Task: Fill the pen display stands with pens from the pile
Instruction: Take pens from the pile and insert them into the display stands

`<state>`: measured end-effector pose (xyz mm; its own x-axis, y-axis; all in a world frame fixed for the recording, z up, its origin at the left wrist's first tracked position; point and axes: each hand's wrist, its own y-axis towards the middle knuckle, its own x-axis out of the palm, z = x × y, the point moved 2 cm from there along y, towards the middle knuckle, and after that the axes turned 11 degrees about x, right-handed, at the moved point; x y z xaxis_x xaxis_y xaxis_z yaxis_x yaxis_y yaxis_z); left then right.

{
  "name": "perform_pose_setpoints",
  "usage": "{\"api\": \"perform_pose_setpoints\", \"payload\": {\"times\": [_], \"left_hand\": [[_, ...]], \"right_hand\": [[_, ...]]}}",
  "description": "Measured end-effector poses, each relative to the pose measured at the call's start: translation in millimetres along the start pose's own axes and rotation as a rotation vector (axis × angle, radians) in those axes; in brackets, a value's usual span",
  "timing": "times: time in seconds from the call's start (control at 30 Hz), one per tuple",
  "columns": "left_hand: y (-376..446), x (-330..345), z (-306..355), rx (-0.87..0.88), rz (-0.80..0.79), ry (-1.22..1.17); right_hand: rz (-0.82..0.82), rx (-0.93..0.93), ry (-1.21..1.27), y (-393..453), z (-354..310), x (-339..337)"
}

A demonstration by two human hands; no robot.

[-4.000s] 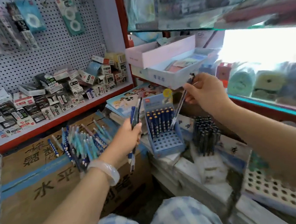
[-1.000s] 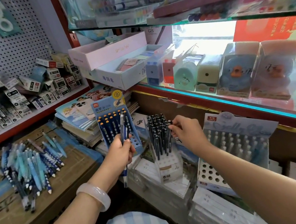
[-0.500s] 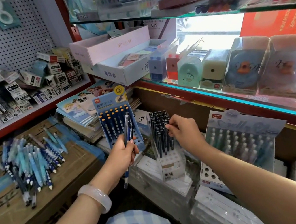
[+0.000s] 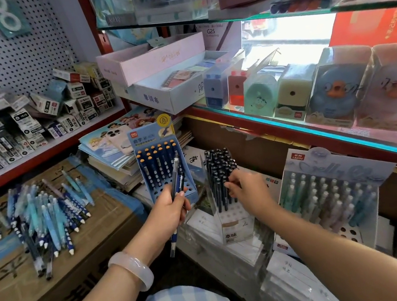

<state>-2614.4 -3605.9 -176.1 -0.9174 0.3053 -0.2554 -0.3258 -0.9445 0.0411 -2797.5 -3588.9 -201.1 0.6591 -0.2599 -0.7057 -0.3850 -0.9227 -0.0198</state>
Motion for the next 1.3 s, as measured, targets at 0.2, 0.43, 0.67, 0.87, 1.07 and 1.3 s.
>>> {"api": "perform_pose_setpoints", "payload": {"times": [0.2, 0.43, 0.67, 0.87, 1.07, 1.3], "left_hand": [[0, 5, 6, -0.006, -0.022, -0.012], [-1, 19, 16, 0.045, -0.073, 0.124], [-8, 22, 22, 0.078, -0.160, 0.174], [-6, 10, 10, -0.068, -0.131, 0.166], [0, -4, -1, -0.103, -0.005, 0.102], [-2, -9, 3, 0.017, 0.125, 0.068]], "right_hand": [[0.026, -0.011, -0.016, 2, -11, -11], [-0.099, -0.088, 0.320, -11, -58, -30], [-0.285, -0.001, 0.579, -13, -66, -27], [-0.176, 0.032, 0.817, -7, -62, -64], [0.058, -0.061, 0.422, 1, -32, -87], [0.100, -0.050, 0.146, -1, -9, -55]]}}
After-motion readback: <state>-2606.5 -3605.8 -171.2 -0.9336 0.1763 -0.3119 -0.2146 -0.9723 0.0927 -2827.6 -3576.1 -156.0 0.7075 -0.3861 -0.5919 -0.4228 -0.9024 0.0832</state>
